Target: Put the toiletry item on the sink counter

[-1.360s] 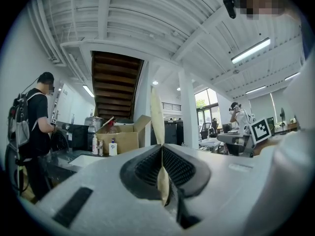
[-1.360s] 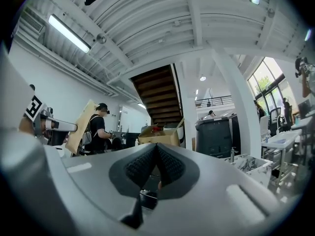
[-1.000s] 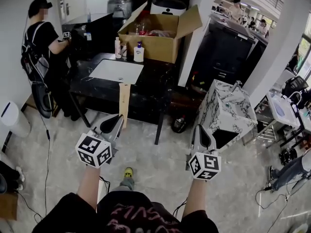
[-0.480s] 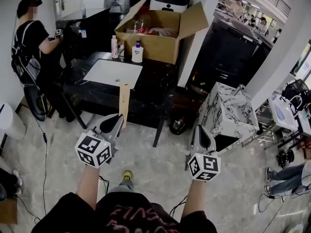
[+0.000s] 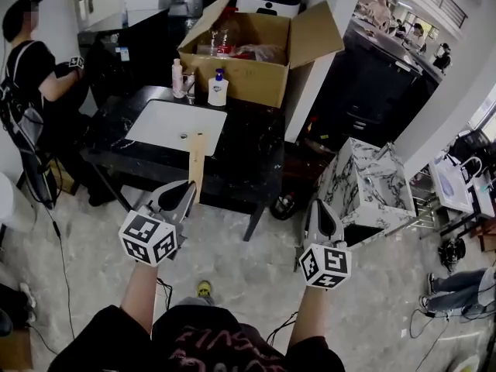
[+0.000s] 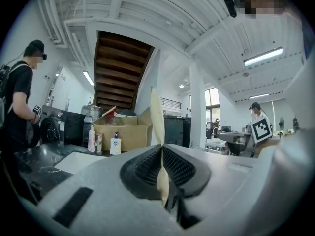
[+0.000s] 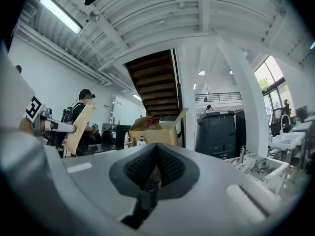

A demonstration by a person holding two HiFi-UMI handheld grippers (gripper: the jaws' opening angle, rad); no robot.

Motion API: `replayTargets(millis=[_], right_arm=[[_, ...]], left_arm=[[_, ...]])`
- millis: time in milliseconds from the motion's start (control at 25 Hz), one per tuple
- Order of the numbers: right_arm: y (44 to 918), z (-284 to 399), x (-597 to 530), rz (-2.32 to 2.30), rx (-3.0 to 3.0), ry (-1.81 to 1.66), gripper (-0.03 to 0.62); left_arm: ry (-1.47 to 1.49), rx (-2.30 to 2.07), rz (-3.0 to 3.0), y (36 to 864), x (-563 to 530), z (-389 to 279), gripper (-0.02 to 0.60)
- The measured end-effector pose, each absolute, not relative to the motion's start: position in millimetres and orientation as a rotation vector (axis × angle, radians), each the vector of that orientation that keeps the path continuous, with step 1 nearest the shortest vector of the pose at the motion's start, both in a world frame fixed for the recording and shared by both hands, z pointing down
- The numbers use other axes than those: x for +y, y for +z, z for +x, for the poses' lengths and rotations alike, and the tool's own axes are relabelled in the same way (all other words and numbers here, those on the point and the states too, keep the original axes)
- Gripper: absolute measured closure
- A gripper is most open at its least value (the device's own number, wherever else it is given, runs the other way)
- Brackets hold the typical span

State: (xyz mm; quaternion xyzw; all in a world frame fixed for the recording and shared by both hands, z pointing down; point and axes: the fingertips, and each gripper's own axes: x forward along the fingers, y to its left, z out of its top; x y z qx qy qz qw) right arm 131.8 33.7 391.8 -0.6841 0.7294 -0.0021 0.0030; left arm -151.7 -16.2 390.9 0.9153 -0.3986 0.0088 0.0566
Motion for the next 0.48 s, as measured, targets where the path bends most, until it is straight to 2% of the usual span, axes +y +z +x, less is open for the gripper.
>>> replayTargets(millis=[480], right_arm=[[389, 112, -31, -2.218, 2.22, -0.01, 0.582]], left_arm=[[0.033, -1.131, 2.794, 394, -95, -169, 0.572]])
